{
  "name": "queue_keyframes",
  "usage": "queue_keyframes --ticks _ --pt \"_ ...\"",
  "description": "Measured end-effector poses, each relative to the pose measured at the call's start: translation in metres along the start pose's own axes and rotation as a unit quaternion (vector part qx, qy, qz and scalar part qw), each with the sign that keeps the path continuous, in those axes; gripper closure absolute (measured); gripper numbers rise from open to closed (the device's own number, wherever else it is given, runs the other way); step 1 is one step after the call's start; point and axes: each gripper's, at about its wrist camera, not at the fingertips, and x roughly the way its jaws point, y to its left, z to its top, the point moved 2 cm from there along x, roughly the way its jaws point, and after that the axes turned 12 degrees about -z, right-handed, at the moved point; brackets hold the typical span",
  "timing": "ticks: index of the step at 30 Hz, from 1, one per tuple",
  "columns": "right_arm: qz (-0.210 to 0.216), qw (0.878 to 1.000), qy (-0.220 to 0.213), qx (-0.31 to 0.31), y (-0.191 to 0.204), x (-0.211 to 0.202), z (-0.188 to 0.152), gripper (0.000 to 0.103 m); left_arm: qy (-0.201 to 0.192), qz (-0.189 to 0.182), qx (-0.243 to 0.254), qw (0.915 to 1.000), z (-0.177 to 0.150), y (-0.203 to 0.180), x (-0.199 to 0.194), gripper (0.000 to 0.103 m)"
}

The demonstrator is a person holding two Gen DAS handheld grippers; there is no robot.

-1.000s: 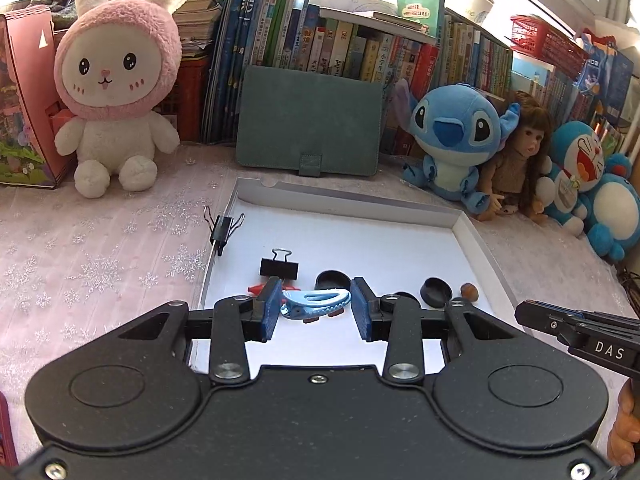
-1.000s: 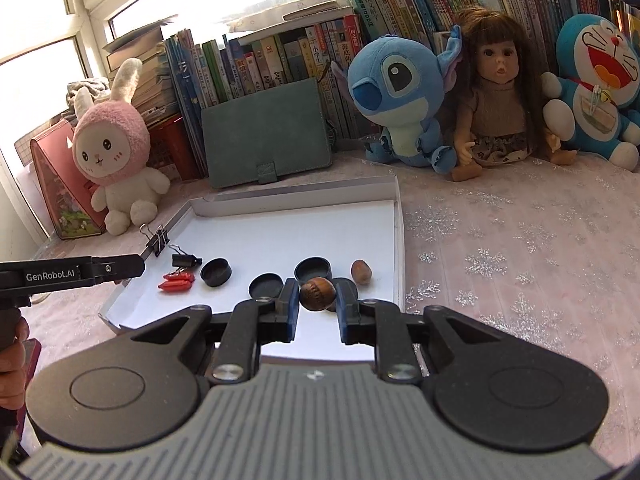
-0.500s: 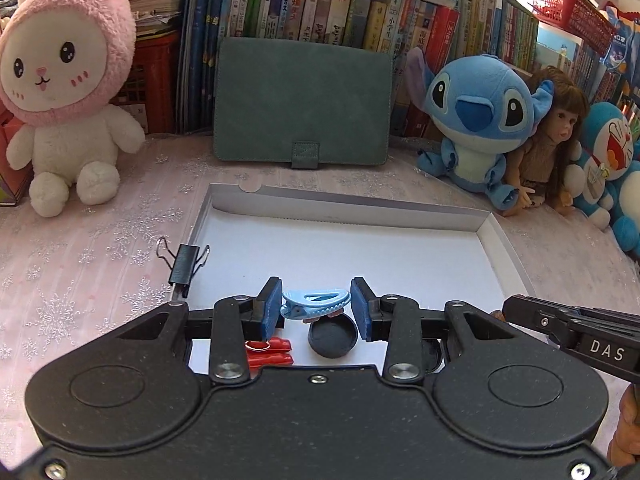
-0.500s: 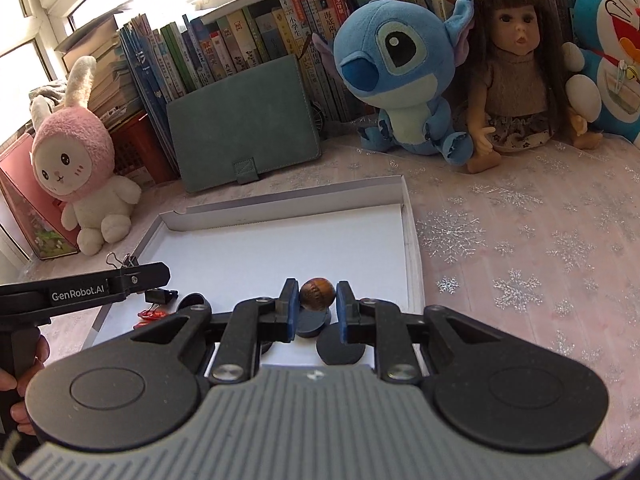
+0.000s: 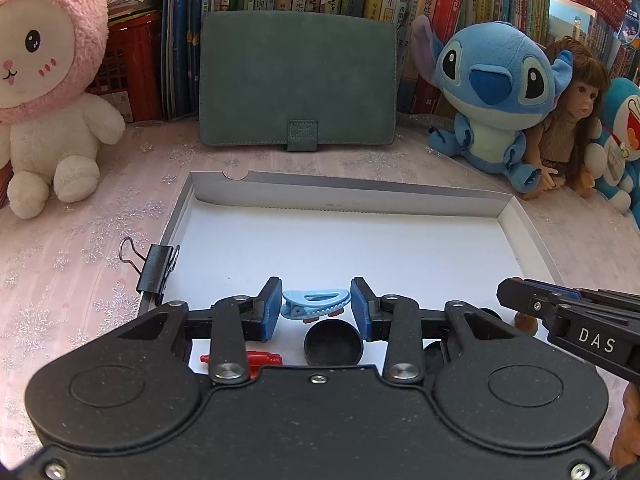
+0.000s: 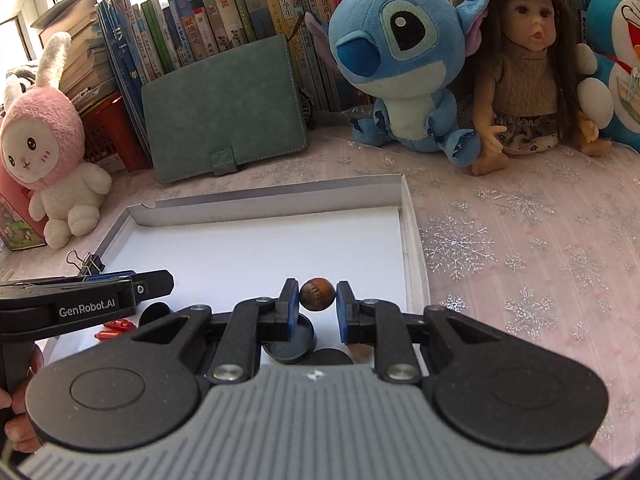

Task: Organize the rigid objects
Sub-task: 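Lower and open the left gripper on the hair clip while the right gripper releases the acorn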

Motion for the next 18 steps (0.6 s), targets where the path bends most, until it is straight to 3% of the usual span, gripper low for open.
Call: queue_keyframes --ticks 18 --pt "-0.008 1.000 0.006 -0.011 0.004 0.016 -0.006 0.079 0.002 0.013 0.012 0.9998 -0.007 0.001 0.010 0.067"
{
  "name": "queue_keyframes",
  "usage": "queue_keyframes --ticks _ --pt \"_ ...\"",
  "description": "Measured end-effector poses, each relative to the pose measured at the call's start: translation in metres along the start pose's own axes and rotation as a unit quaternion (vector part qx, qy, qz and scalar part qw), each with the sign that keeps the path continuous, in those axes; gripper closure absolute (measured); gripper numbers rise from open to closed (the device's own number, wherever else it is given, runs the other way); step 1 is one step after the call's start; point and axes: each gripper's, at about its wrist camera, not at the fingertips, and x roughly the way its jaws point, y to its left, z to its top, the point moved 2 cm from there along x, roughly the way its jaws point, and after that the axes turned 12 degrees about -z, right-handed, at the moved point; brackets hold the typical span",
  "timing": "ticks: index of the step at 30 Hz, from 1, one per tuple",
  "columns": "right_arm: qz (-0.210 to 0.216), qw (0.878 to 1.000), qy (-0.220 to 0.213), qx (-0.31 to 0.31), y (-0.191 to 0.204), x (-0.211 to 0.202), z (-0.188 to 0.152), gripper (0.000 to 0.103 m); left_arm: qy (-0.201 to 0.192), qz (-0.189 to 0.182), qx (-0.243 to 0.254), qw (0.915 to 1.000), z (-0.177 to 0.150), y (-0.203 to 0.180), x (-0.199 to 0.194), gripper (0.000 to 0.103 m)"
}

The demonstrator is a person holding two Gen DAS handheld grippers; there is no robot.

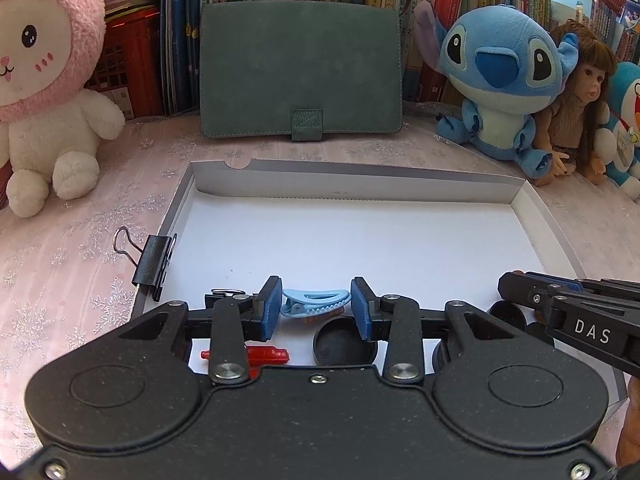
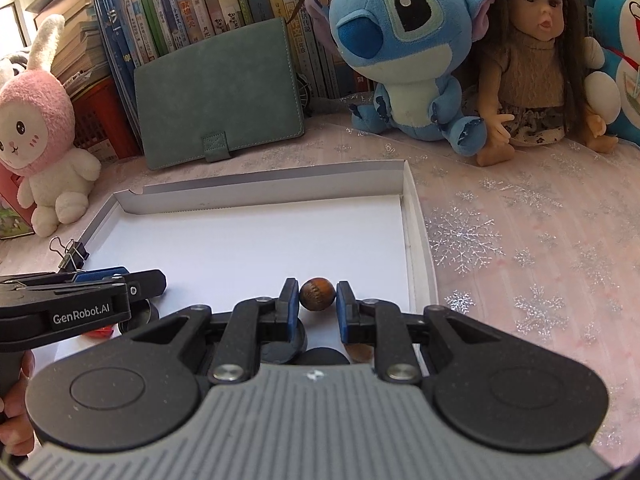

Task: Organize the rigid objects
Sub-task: 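Lower and open the left gripper on the hair clip while the right gripper releases the acorn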

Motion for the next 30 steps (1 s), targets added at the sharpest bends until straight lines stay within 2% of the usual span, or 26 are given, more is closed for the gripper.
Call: queue_keyframes --ticks 12,16,20,22,27,30 --pt "-0.001 1.000 -0.001 -0.009 0.004 0.001 0.001 0.079 -0.005 0.005 0.001 1.0000 -0.001 -0.001 0.000 0.067" --pt "0.007 1.000 -0.002 -0.007 0.004 -0.001 0.001 0.073 -0.007 -0.003 -0.006 1.0000 -0.001 -0.001 -0.004 0.067" --pt "0.009 1.000 -0.013 -0.014 0.004 -0.007 0.003 0.072 -0.021 0.000 0.005 0.9998 0.000 -0.007 -0.013 0.059" --pt "0.012 1.000 -0.019 -0.014 0.002 -0.013 0.004 0.059 -0.029 0.002 0.009 0.9995 0.000 -0.011 -0.020 0.055" --pt "0.020 0.999 -0.042 -0.023 -0.001 -0.032 0.001 0.054 -0.039 0.020 0.009 0.9990 -0.008 -0.018 -0.041 0.044" --pt "0.026 0.998 -0.057 -0.031 -0.003 -0.045 -0.004 0.047 -0.049 0.020 0.006 0.9986 -0.018 -0.024 -0.058 0.035"
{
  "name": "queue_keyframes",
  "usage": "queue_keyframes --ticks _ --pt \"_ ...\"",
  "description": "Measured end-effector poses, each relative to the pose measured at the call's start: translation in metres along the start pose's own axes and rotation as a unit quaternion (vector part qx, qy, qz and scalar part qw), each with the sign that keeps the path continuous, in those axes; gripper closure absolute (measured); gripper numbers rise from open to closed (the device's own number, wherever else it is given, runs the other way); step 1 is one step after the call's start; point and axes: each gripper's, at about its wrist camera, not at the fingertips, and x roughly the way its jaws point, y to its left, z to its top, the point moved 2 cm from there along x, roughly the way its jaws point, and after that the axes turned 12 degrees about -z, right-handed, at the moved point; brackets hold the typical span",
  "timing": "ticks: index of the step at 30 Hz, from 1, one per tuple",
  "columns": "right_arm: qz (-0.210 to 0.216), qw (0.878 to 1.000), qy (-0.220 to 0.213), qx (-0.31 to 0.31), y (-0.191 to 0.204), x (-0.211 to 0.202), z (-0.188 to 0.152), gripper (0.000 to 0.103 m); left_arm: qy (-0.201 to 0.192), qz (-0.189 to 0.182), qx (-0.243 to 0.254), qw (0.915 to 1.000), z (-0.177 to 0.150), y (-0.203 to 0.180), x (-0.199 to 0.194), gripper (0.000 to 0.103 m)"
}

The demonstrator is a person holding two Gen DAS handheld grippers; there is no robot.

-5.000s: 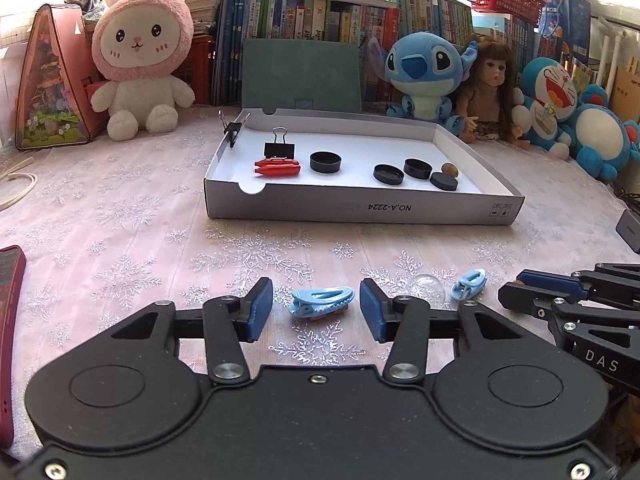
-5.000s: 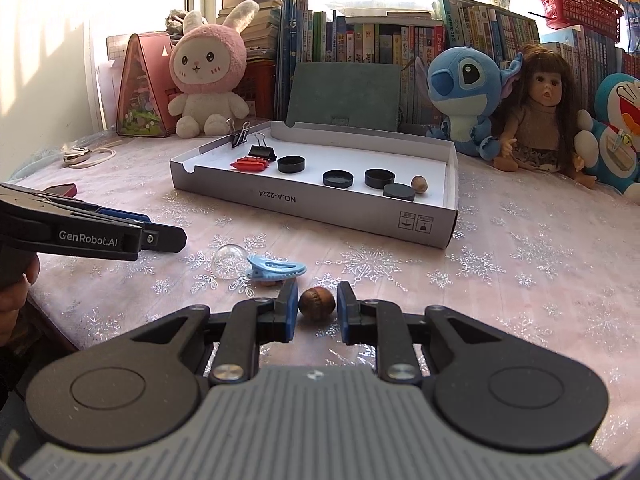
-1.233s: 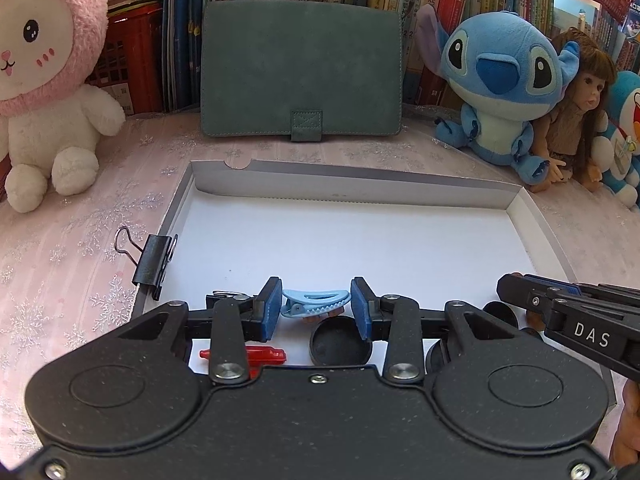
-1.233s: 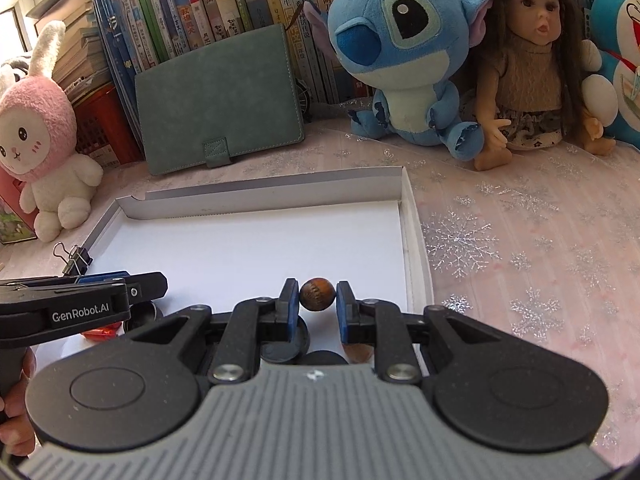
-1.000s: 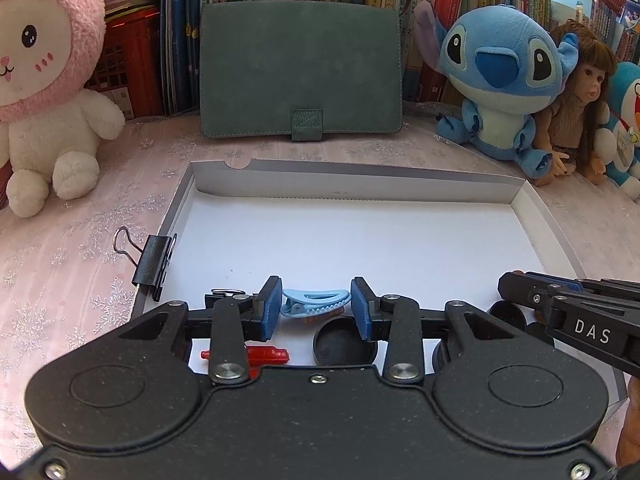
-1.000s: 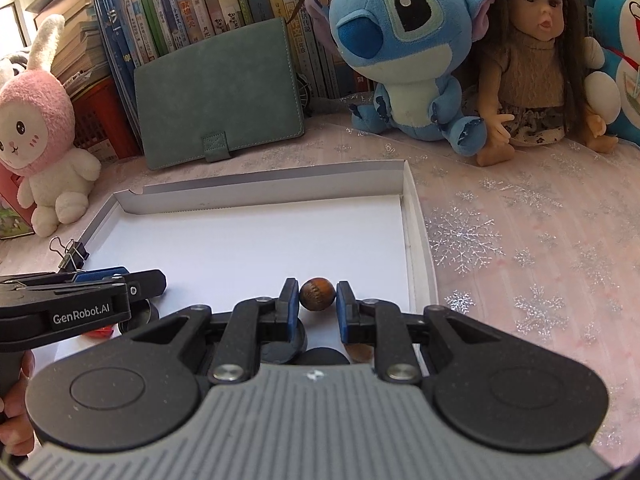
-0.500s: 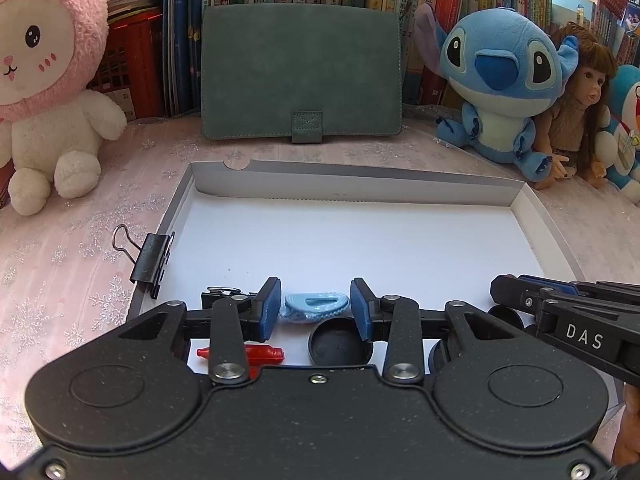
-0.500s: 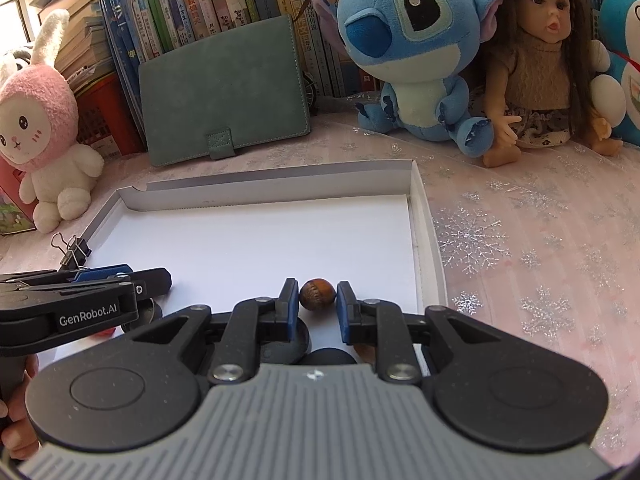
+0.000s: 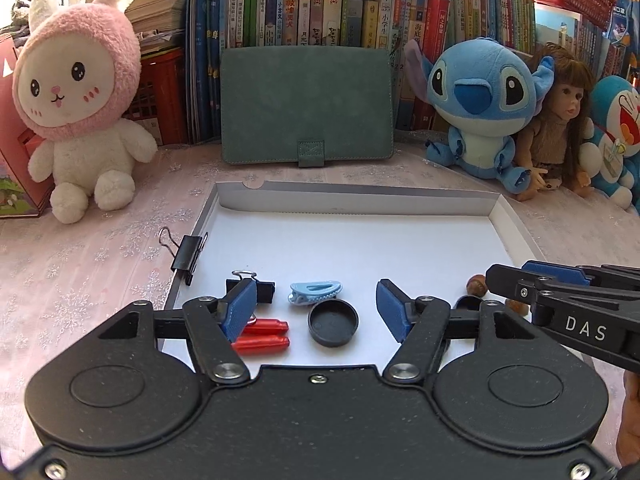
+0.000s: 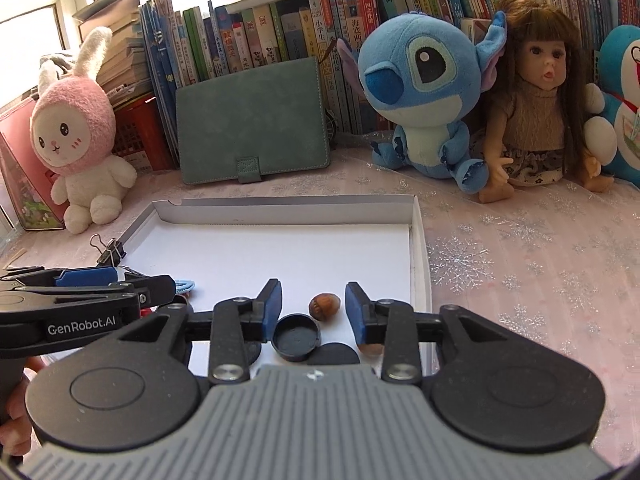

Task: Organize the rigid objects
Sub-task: 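Lower and open the left gripper on the hair clip while the right gripper releases the acorn, then withdraw both open grippers toward the clear ball and other hair clip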

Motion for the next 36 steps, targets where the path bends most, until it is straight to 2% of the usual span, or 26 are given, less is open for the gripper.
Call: queue_keyframes --ticks 2,7,15,36 --pt "0.004 1.000 -0.010 -0.008 0.000 -0.009 -0.003 0.043 -0.009 -0.007 -0.003 0.9999 -0.006 -0.003 -0.011 0.028" --pt "0.015 0.999 -0.031 -0.020 -0.003 -0.032 -0.015 0.030 -0.027 -0.014 0.008 0.9995 -0.027 -0.017 -0.042 0.022" --pt "0.018 0.997 -0.060 -0.039 -0.013 -0.063 -0.040 0.018 -0.036 -0.025 0.015 0.9989 -0.064 -0.031 -0.077 0.019" --pt "0.041 0.996 -0.068 -0.027 -0.027 -0.101 -0.080 0.014 -0.064 -0.070 0.019 0.9953 -0.133 -0.033 -0.136 0.017"
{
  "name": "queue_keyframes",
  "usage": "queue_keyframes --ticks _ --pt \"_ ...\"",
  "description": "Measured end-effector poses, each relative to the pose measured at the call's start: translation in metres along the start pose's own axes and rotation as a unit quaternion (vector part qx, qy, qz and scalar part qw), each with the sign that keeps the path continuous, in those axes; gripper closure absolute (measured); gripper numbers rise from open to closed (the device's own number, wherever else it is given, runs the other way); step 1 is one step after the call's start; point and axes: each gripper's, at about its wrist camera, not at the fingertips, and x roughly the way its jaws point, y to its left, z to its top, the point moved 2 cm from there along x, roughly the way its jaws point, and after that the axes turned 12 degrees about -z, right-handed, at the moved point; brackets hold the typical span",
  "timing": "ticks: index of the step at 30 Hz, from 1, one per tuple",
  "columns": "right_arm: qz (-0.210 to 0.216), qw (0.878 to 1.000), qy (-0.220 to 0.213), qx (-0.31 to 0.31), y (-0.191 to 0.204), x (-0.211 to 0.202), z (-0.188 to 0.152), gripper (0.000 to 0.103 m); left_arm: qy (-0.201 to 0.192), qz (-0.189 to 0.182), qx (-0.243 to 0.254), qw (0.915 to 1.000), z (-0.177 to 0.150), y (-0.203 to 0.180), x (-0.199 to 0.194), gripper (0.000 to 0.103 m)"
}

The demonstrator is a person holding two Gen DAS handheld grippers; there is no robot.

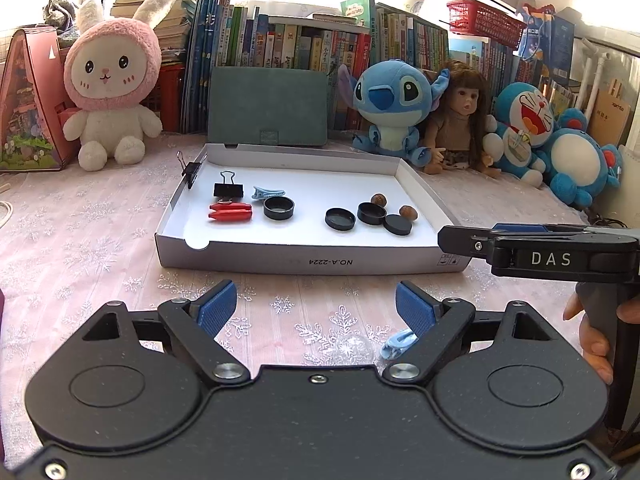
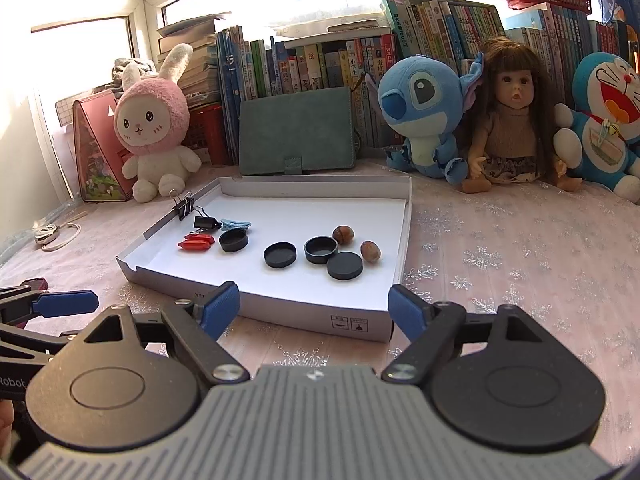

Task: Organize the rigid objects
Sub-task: 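Withdraw both open grippers toward the clear ball and other hair clip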

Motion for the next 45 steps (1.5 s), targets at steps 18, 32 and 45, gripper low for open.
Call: queue_keyframes --ticks 18,32,45 --pt "0.010 1.000 0.017 -0.004 0.005 -0.005 -0.020 0.014 0.021 -0.028 0.004 0.9994 -0.048 -0.006 -0.020 0.024" --pt "0.014 0.999 0.017 -0.034 0.010 -0.012 -0.030 0.014 0.028 -0.013 0.016 0.9994 -0.045 -0.013 0.015 0.059" --pt "0.036 0.997 0.022 -0.063 0.022 -0.014 -0.040 0.014 0.022 0.020 0.008 0.9995 -0.039 0.006 0.019 0.081"
